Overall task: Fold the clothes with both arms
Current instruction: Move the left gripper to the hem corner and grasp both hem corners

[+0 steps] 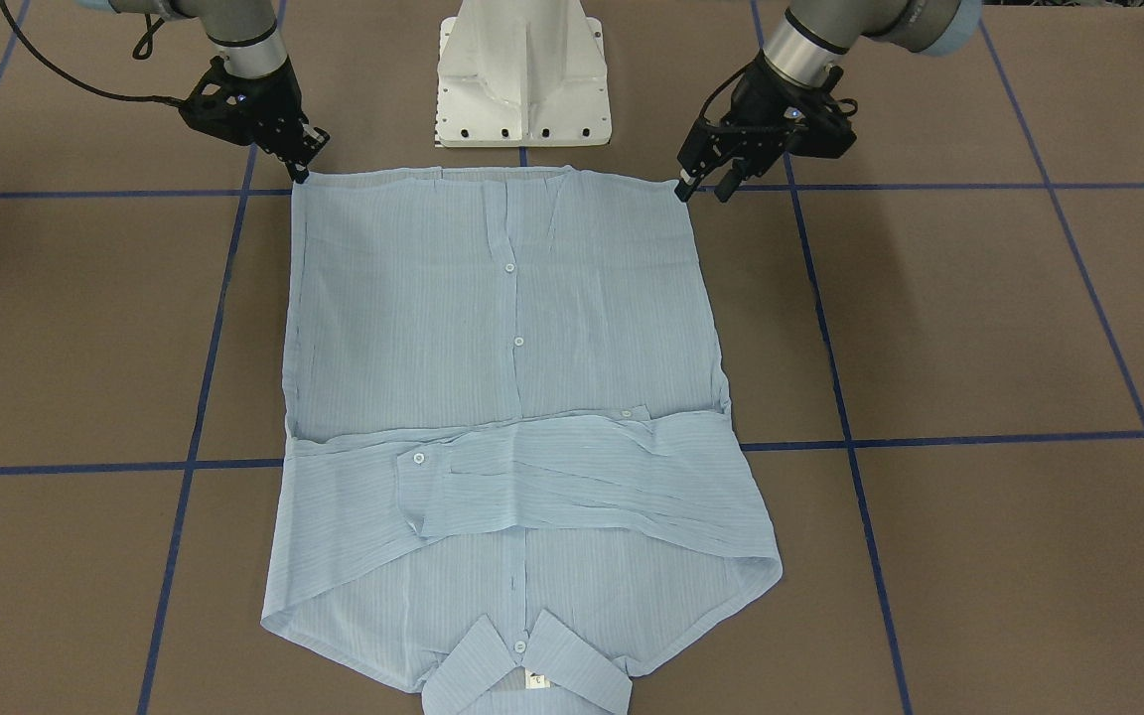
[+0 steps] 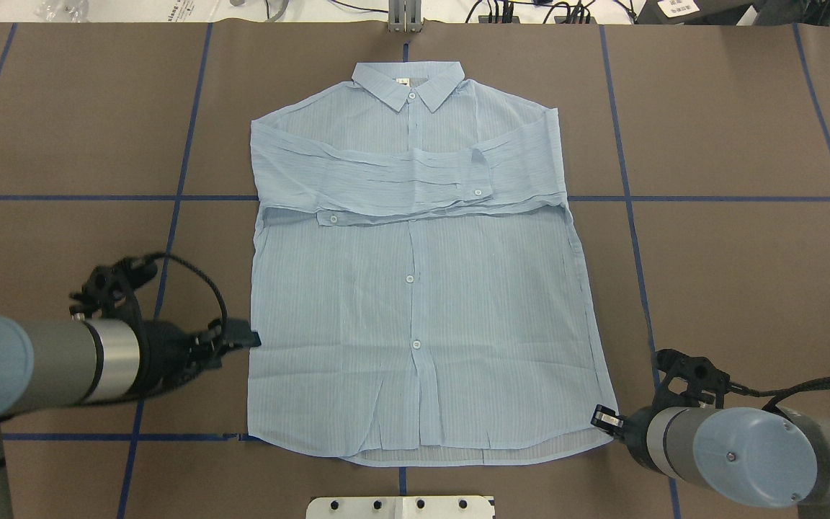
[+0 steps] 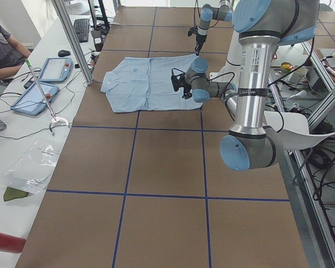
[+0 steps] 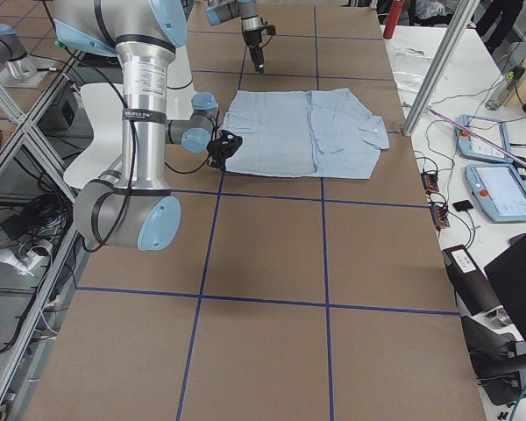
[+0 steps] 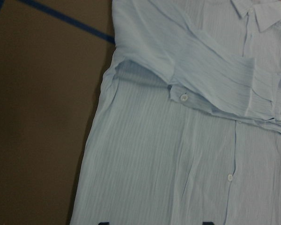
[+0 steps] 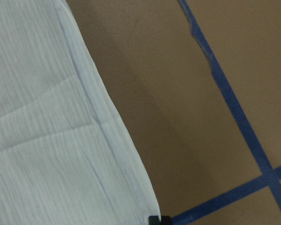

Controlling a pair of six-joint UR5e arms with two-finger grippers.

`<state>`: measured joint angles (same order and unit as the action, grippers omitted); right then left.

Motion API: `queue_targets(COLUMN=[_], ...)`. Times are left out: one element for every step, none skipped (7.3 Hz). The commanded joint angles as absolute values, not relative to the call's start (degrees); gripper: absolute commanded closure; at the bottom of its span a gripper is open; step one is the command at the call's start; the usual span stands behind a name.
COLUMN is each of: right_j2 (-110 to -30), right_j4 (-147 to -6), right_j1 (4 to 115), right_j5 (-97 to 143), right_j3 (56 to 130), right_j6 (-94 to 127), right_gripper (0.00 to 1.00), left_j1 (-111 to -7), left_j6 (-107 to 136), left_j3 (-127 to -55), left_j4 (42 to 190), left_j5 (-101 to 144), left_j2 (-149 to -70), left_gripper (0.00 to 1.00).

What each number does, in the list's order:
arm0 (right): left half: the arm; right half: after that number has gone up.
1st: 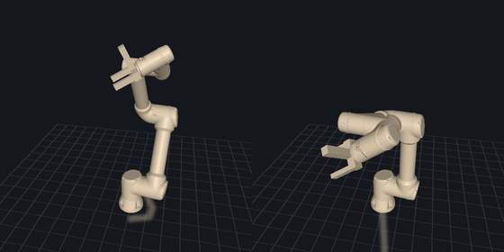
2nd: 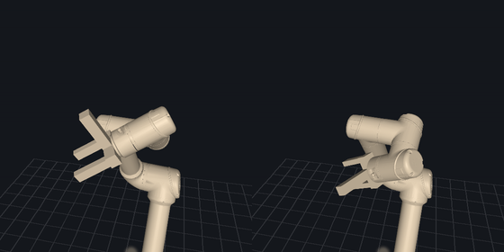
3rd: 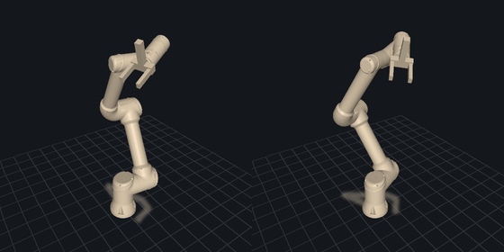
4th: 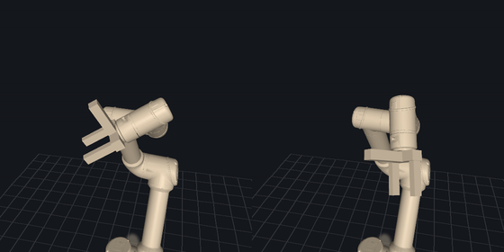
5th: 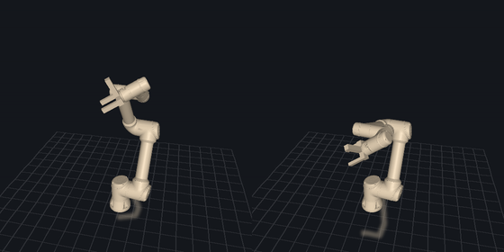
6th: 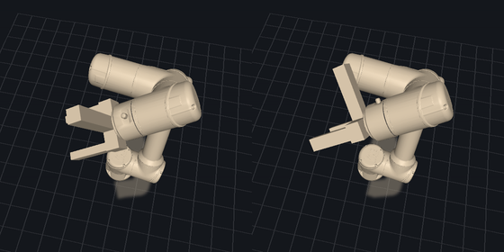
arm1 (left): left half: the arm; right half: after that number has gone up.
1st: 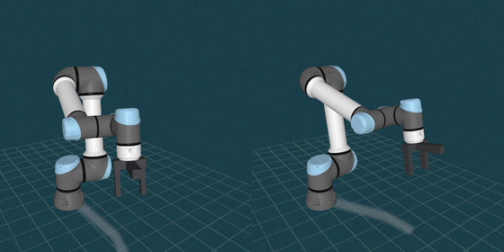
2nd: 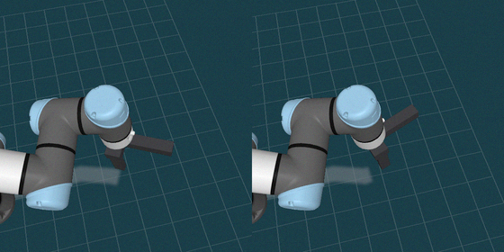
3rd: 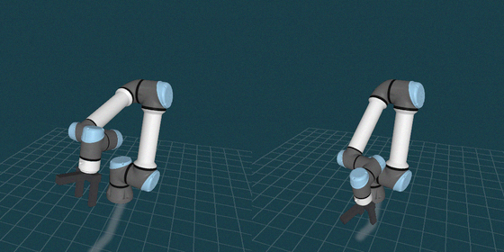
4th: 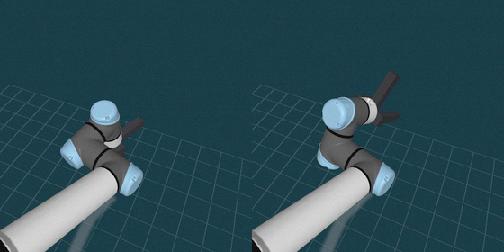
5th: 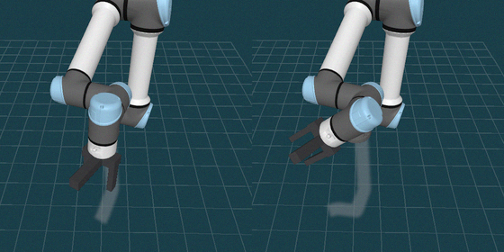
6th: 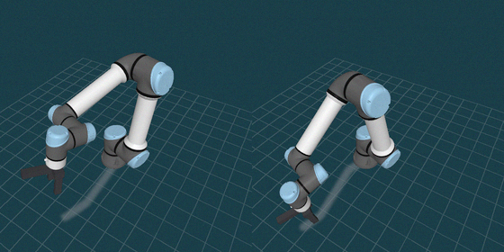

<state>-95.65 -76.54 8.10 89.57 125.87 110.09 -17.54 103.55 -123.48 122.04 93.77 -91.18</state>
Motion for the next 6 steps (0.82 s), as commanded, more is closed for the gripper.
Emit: queue_targets(right_j2=[-95.9, -95.9, -95.9, -95.8, -95.9, -95.9], right_j4=[-76.5, -76.5, -76.5, -76.5, -76.5, -76.5], right_j1=[7.9, 7.9, 8.0, 7.9, 7.9, 8.0], right_j5=[89.5, 89.3, 89.2, 89.1, 89.1, 89.0], right_j3=[126.1, 126.2, 126.2, 126.2, 126.2, 126.2], right_j6=[110.0, 110.1, 110.0, 110.0, 110.0, 110.0], right_gripper=[1.00, 1.00, 1.00, 1.00, 1.00, 1.00], left_j1=[-5.5, -5.1, -5.2, -5.3, -5.2, -5.3], left_j6=[111.5, 111.5, 111.3, 111.2, 111.2, 111.2], left_j3=[-124.9, -122.7, -120.0, -119.8, -118.6, -118.0], left_j4=[114.1, 114.0, 114.1, 114.1, 114.1, 114.0], left_j5=[85.6, 85.6, 85.5, 85.5, 85.5, 85.2], left_j2=[-90.0, -91.7, -93.1, -93.3, -93.5, -93.5], left_gripper=[0.27, 0.27, 0.28, 0.29, 0.30, 0.32])
